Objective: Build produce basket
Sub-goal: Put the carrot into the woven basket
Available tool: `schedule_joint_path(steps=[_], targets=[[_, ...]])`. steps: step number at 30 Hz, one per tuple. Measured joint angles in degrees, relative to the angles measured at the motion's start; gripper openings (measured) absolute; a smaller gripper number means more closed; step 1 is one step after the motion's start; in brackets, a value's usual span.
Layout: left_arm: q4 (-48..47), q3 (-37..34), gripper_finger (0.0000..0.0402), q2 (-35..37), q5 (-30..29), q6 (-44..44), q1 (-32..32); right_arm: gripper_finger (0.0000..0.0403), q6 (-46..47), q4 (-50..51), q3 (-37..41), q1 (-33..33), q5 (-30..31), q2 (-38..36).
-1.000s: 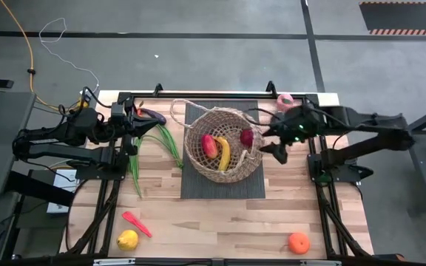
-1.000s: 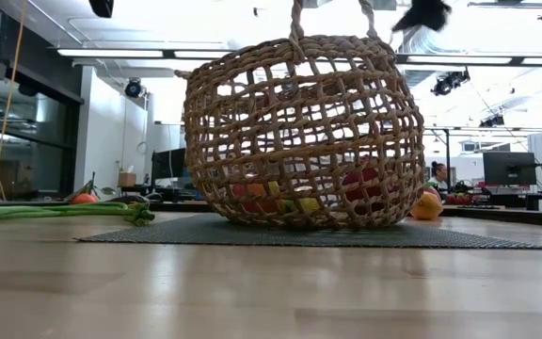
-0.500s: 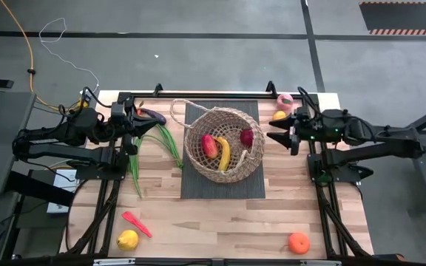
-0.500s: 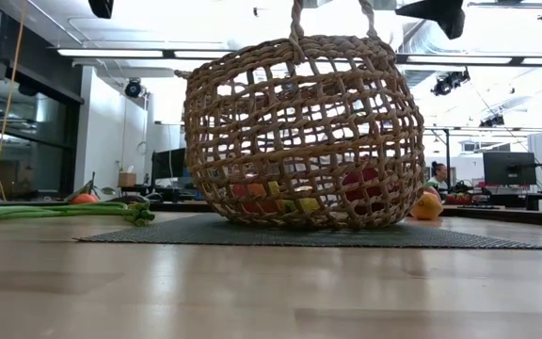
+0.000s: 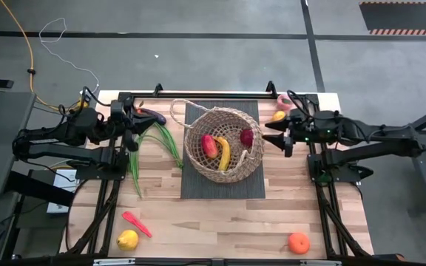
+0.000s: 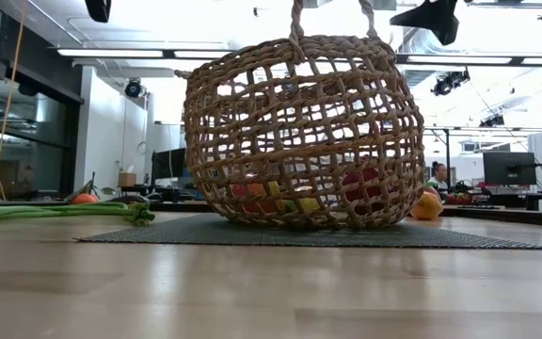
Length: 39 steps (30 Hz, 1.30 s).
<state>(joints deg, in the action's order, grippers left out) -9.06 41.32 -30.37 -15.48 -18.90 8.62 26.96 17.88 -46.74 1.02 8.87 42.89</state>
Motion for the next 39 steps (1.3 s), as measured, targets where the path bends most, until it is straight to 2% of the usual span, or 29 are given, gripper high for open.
schedule_joint_path(steps=[4,12,16,21,25,29,31,33,39], targets=[[0.26,0.02,0.006,0.0,1.39,1.32,-0.02,0.0286,0.02,-1.12,0.0,0.01,-1.3,0.68],[0.28,0.0,0.0223,0.0,3.27,2.25,-0.04,0.0286,0.02,-4.33,0.0,0.0,-2.09,0.49],[0.28,0.0,0.0283,0.0,3.28,2.58,-0.04,0.0286,-0.15,-4.47,0.0,0.0,-2.09,0.49],[0.28,0.0,0.0318,0.0,3.3,2.58,-0.04,0.0286,0.21,-4.47,0.0,0.0,-2.13,0.49],[0.28,0.0,0.032,-0.01,3.3,2.58,-0.04,0.0286,1.22,-4.45,0.0,0.0,-2.3,0.49],[0.28,0.0,0.032,-0.02,3.3,2.58,-0.04,0.0279,-2.43,-4.39,0.0,0.0,-2.71,0.49],[0.28,0.0,0.032,-0.02,3.32,2.58,-0.04,0.0257,-4.43,-4.5,0.0,0.0,-3.84,0.37],[0.28,0.01,0.032,0.0,3.3,2.58,-0.04,0.0217,-6.34,-4.44,0.0,0.02,-5.74,-0.13],[0.28,0.02,0.0319,0.0,3.32,2.6,-0.02,0.0026,-9.76,-2.16,0.0,0.09,-8.92,-3.36]])
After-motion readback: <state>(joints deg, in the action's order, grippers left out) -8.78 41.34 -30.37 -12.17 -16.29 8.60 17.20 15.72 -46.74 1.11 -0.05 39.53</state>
